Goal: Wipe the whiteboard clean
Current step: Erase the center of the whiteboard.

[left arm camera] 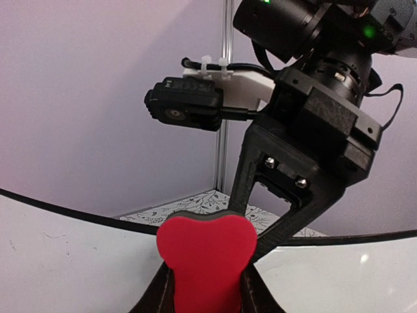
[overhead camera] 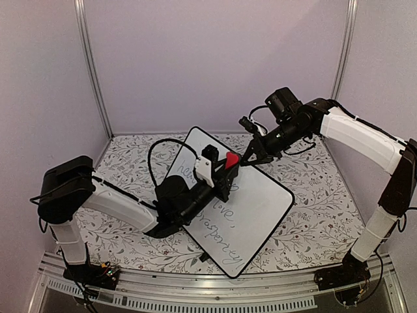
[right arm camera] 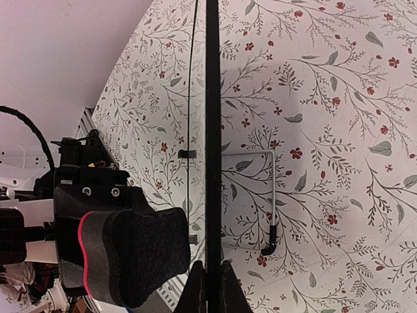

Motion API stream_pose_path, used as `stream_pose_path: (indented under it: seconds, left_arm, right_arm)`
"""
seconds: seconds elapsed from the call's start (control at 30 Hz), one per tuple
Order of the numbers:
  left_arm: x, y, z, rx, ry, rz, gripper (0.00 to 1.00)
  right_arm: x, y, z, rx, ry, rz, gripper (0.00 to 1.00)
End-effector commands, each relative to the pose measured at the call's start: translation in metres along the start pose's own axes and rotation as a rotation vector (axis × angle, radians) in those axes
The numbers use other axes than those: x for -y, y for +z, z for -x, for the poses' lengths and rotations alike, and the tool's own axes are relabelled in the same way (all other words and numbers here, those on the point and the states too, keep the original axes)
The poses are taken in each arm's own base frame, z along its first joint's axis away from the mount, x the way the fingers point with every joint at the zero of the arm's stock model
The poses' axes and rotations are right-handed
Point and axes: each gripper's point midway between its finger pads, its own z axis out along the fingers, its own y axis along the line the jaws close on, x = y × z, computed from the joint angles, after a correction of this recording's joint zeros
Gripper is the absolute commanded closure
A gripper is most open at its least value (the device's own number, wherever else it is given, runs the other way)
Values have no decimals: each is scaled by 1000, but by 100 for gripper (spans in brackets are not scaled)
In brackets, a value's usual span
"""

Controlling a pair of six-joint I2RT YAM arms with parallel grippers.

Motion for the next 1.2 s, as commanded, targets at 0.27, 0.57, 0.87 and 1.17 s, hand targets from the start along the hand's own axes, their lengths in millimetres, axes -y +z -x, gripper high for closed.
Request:
stream_pose_path:
  seconds: [0.27,0.57,0.87,1.17]
  left_arm:
    - [-1,-8,-31,-58,-12,-14,100]
    - [-5,-16,-42,-84,-25,-11,100]
    - [-10,-31,-60,-132,-44,-17,100]
    - [-12,-40,-65,-150,-48,-20,100]
  right_arm:
    - [-19,-8,6,44,-79,55,100]
    - [-19,-8,6,45,-79,52,100]
    - [-19,-8,6,45,-79,51,100]
    - [-18,-7,5,40,-77,53,100]
